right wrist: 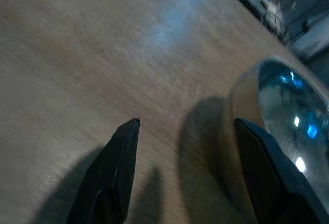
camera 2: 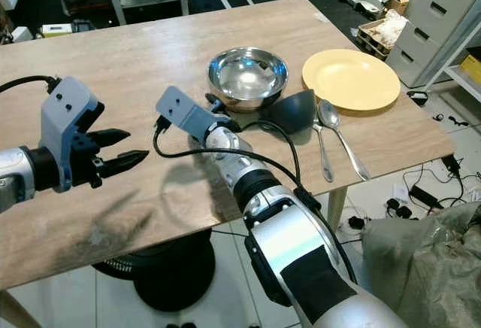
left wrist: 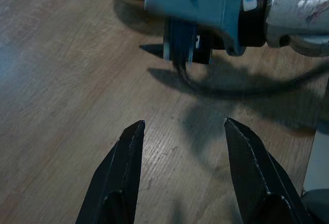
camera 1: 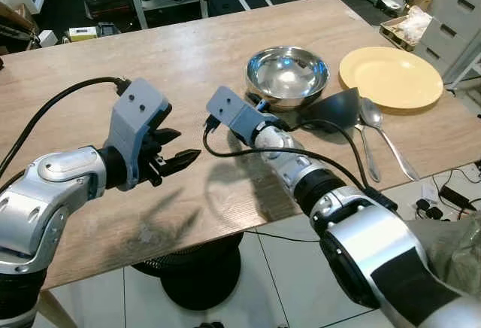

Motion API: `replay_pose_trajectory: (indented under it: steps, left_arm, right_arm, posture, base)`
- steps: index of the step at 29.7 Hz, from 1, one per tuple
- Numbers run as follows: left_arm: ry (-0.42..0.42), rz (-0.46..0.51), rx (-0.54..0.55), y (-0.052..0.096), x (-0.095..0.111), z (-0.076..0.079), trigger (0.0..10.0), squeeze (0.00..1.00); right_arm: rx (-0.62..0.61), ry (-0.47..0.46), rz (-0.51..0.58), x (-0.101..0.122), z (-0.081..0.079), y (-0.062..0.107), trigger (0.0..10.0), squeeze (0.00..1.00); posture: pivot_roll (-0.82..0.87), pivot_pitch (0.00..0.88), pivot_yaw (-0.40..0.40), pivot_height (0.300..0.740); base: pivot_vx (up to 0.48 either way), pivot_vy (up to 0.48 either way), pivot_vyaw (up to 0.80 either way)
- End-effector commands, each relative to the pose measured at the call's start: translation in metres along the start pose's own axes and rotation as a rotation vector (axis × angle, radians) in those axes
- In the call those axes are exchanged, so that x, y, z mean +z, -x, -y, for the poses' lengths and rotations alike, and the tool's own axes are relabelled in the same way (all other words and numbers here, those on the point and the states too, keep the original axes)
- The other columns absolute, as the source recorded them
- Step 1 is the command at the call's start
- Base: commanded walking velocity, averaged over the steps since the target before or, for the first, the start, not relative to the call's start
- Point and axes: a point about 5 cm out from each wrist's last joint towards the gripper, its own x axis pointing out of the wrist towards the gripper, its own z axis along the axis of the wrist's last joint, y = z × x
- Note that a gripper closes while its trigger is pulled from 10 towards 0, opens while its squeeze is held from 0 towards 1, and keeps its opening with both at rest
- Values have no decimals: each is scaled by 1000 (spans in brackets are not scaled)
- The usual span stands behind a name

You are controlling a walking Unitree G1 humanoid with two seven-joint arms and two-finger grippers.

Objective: Setting the table

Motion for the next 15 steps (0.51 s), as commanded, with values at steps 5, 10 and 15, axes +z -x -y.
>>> replay_pose_trajectory:
  steps: [5, 10, 15]
  left_arm:
    - [10, 3, -2, 4, -1, 4, 10000, 0]
    - [7, 3, -2, 4, -1, 4, 10000, 0]
    - [8, 4, 1, 5, -1, 4, 10000, 0]
  right_arm:
    - [-71, -125, 5, 5, 15, -1, 10000, 0]
    - [-88, -56, -28, -5, 24, 0, 10000, 0]
    - [-82, -1, -36, -8, 26, 1, 10000, 0]
  posture:
    - [326, 171, 127, 740]
    - [326, 166, 126, 740]
    - [327, 166, 127, 740]
  base:
    - [0, 0, 0]
    - [0, 0, 0]
    - [0, 0, 0]
